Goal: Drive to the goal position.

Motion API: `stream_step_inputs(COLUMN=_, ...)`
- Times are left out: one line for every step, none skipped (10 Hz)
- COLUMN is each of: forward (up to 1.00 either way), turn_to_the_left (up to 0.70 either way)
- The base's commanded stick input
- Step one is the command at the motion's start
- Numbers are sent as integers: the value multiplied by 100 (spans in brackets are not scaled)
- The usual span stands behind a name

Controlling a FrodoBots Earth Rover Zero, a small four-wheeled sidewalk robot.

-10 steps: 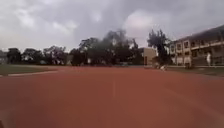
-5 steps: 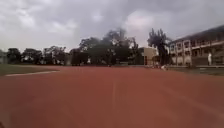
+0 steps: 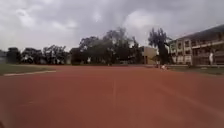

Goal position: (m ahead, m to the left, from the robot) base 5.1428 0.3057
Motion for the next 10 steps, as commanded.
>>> stream_step_inputs(forward=45, turn_to_the_left=0)
stream_step_inputs(forward=45, turn_to_the_left=0)
stream_step_inputs(forward=45, turn_to_the_left=0)
stream_step_inputs(forward=45, turn_to_the_left=0)
stream_step_inputs(forward=45, turn_to_the_left=0)
stream_step_inputs(forward=45, turn_to_the_left=0)
stream_step_inputs(forward=45, turn_to_the_left=0)
stream_step_inputs(forward=45, turn_to_the_left=0)
stream_step_inputs(forward=45, turn_to_the_left=0)
stream_step_inputs(forward=45, turn_to_the_left=0)
